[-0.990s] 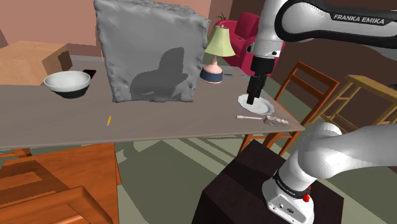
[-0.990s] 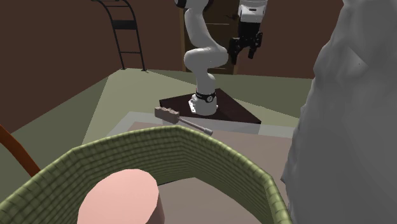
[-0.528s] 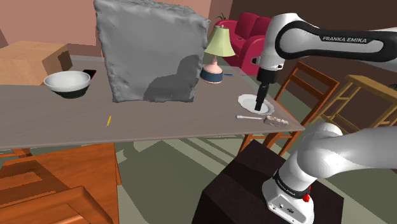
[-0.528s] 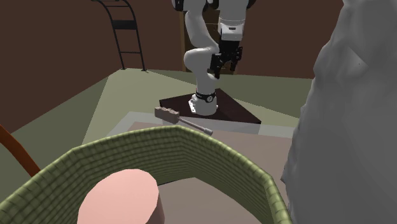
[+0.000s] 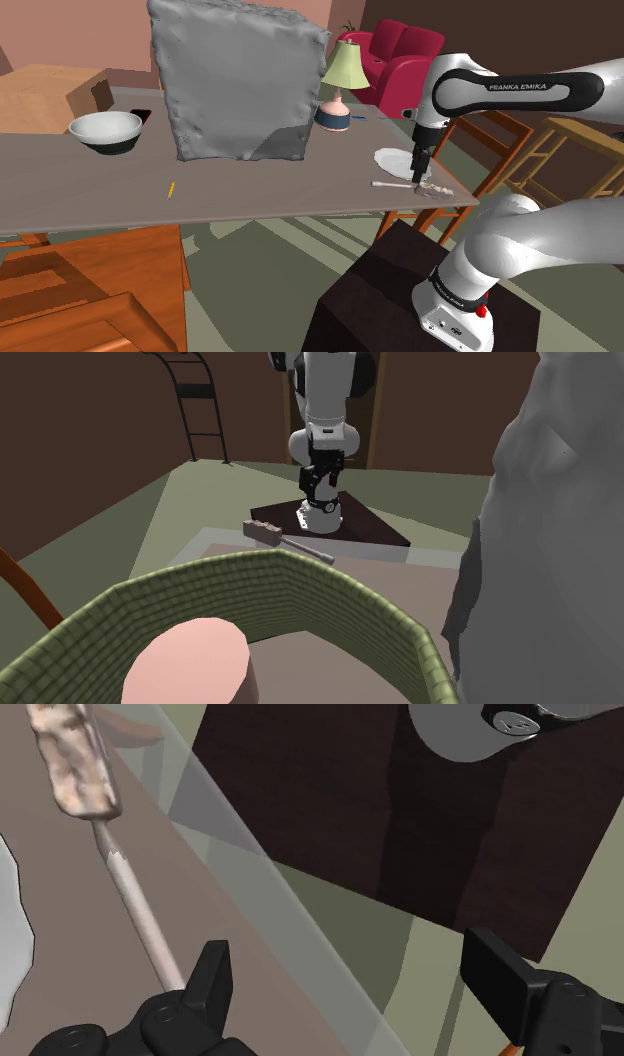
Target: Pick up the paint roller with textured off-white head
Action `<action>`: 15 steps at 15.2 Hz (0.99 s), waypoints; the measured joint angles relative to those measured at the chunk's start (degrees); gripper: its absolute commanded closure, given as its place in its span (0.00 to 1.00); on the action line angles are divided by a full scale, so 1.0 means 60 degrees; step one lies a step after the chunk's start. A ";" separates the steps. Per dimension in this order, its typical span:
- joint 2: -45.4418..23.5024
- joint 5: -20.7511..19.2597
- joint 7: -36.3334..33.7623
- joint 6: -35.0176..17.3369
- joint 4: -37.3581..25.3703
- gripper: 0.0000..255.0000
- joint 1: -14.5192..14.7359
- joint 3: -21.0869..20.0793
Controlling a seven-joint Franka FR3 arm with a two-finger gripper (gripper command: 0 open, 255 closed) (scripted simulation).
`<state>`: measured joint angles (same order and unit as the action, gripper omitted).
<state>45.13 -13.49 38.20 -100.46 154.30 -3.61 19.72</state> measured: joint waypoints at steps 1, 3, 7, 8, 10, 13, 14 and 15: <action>-0.0159 -0.0199 0.0342 -0.0222 0.0030 0.00 -0.0038 0.0250; -0.0612 -0.0601 0.1077 -0.0698 -0.0022 0.00 -0.0110 0.0827; -0.1823 -0.1140 0.2383 -0.1988 -0.0089 0.00 -0.0003 0.1907; -0.2275 -0.1234 0.2796 -0.2334 -0.0262 0.00 0.0055 0.2263; -0.2856 -0.1343 0.3506 -0.2858 -0.0408 0.00 0.0155 0.2776; -0.3419 -0.1358 0.3867 -0.3509 -0.0358 0.00 0.0274 0.3140; -0.3550 -0.1347 0.3929 -0.3650 -0.0353 0.00 0.0299 0.3216; -0.3661 -0.1358 0.3956 -0.3839 -0.0270 0.00 0.0311 0.3284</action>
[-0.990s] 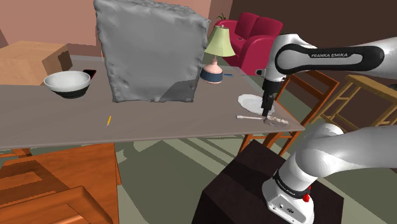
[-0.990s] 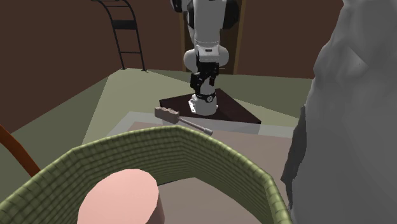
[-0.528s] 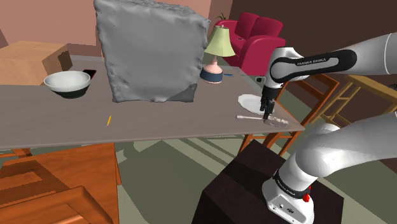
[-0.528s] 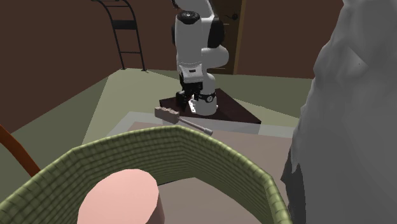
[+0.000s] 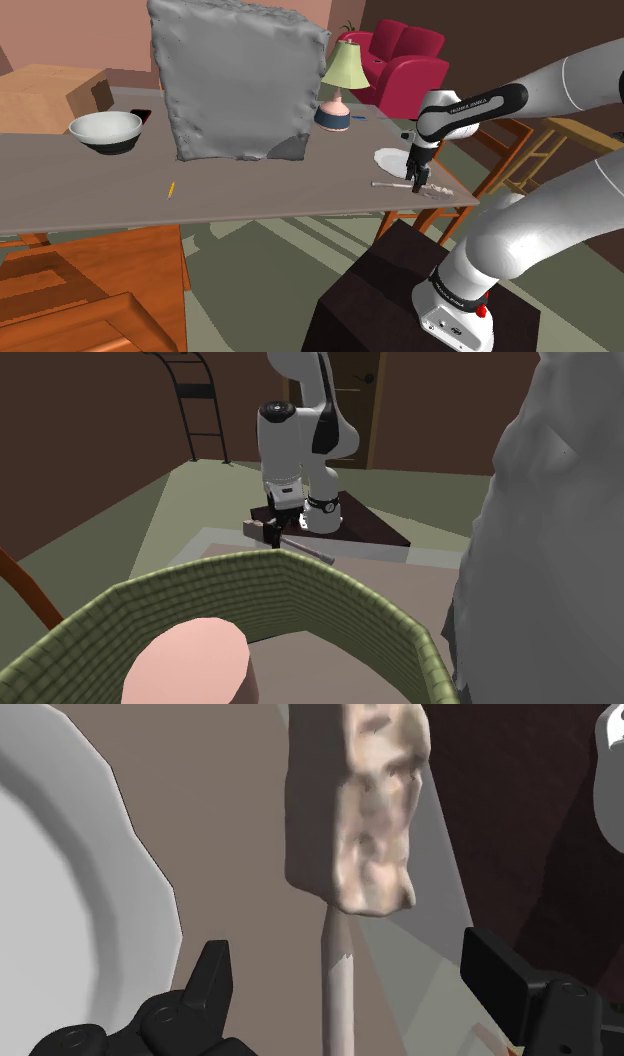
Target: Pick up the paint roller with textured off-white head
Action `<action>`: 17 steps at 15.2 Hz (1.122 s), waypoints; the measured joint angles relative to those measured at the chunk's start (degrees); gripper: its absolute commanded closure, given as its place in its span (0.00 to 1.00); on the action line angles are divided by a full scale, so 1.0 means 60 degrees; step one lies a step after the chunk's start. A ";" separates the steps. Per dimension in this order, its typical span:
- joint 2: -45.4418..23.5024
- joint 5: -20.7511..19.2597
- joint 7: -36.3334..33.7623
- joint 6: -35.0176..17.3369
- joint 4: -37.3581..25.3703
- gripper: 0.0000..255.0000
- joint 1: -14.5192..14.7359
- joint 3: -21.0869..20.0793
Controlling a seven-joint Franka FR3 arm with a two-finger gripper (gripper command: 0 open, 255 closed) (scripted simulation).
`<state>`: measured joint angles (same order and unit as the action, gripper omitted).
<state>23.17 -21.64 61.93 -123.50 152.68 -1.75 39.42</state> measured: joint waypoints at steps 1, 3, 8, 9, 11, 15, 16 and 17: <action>-0.0195 0.0043 0.0033 -0.0226 0.0037 0.00 0.0060 0.0080; -0.0410 0.0071 0.0080 -0.0521 0.0121 0.00 0.0107 0.0183; -0.0467 0.0061 0.0085 -0.0649 0.0189 1.00 0.0107 0.0217; -0.0469 0.0061 0.0086 -0.0652 0.0190 1.00 0.0107 0.0218; -0.0470 0.0061 0.0086 -0.0654 0.0191 1.00 0.0107 0.0219; -0.0472 0.0066 0.0087 -0.0646 0.0182 1.00 0.0111 0.0218; -0.0401 0.0054 0.0074 -0.0551 0.0153 1.00 0.0095 0.0186; -0.0324 0.0051 0.0073 -0.0417 0.0091 1.00 0.0080 0.0153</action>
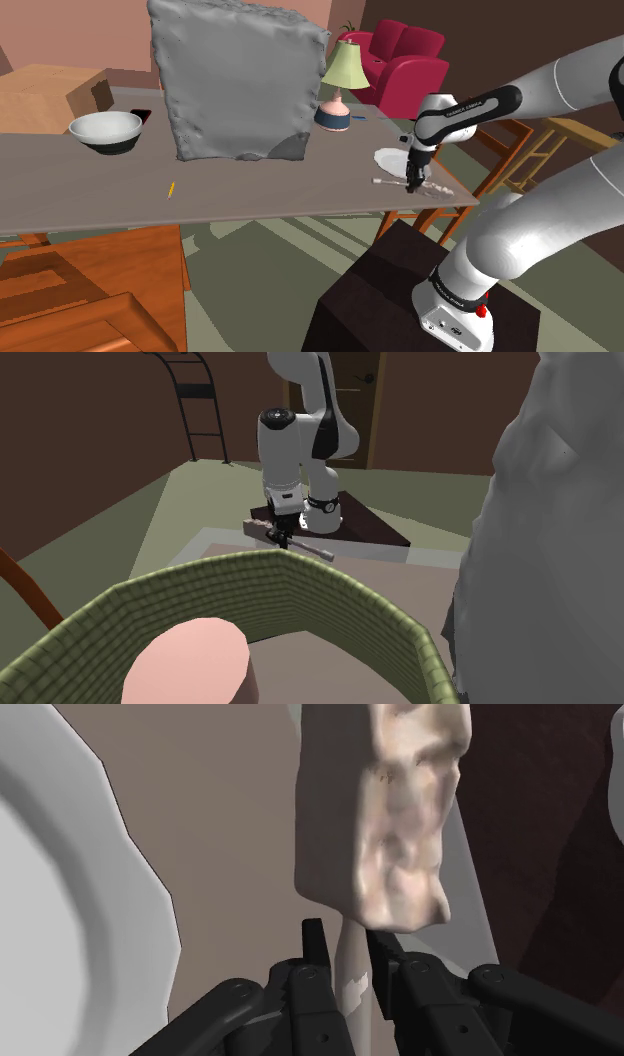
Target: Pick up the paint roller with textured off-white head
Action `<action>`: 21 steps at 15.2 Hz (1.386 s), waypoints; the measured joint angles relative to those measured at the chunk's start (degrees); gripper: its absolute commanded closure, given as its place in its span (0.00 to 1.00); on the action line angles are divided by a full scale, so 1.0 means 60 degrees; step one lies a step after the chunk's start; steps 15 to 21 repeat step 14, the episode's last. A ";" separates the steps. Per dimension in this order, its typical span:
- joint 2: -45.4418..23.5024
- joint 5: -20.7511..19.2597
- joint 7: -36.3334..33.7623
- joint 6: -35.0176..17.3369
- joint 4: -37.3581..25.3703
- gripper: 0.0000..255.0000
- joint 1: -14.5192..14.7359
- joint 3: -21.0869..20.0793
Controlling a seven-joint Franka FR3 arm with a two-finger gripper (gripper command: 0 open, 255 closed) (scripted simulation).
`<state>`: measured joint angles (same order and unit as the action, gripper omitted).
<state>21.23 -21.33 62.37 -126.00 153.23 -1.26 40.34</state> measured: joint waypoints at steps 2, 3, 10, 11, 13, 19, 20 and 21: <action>0.0235 -0.0038 -0.0049 0.0297 -0.0071 1.00 -0.0053 -0.0108; 0.0336 -0.0040 -0.0060 0.0460 -0.0138 1.00 -0.0071 -0.0158; 0.1065 -0.0022 -0.0163 0.1624 -0.0587 1.00 -0.0180 -0.0564; 0.1123 -0.0008 -0.0150 0.1776 -0.0683 1.00 -0.0186 -0.0601; 0.1298 0.0007 -0.0167 0.2080 -0.0813 1.00 -0.0212 -0.0706; 0.1359 0.0013 -0.0176 0.2180 -0.0850 1.00 -0.0221 -0.0744; 0.1359 0.0013 -0.0176 0.2180 -0.0850 1.00 -0.0221 -0.0744; 0.1359 0.0013 -0.0176 0.2180 -0.0850 1.00 -0.0221 -0.0744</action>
